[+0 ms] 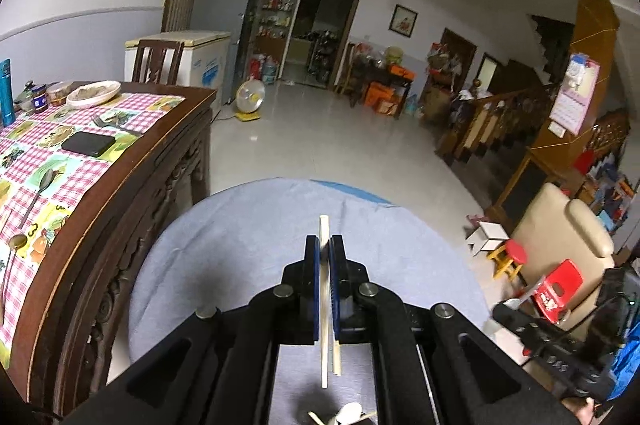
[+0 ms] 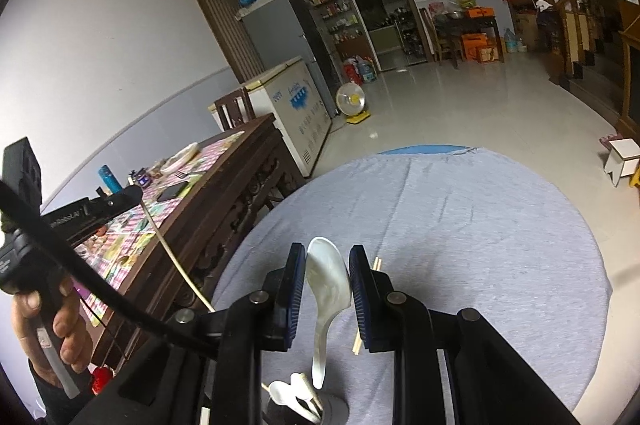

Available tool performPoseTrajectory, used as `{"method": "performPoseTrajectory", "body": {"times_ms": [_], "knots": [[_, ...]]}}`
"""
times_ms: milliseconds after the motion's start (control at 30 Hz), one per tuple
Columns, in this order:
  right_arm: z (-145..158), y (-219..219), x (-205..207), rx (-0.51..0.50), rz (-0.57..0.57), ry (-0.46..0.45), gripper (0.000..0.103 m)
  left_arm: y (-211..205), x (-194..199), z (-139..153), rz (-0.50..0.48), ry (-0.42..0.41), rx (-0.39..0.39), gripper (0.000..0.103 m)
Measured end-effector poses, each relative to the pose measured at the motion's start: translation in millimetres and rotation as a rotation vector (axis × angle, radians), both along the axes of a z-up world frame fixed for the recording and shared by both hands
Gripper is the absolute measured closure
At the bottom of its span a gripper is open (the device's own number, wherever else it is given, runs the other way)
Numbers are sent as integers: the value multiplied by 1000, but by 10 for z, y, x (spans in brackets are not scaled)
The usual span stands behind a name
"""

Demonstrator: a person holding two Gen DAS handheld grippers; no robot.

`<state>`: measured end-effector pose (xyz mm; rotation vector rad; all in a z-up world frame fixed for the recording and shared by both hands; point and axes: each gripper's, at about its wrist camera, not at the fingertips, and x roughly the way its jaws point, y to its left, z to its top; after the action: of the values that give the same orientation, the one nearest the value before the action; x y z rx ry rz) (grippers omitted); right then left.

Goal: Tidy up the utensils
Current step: 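Lower the white spoon and chopstick into the dark cup with both grippers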

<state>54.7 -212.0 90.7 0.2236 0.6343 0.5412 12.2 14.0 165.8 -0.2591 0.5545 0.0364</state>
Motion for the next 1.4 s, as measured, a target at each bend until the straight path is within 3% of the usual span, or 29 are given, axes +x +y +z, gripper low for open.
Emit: {"method": "performPoseTrajectory", "body": {"times_ms": [533,833,1400], "knots": [[-456,227,-624,39,-5,-109,78,-450,-541,-622,-45,-32,9,99],[-704,335,-741,16,-1,-140,78,-552,-635,-983,-27,-23,33,99],[-1089,451,-846,-57,-5,-163,78,-646,-724,-1333,-5,-10,73,99]]}}
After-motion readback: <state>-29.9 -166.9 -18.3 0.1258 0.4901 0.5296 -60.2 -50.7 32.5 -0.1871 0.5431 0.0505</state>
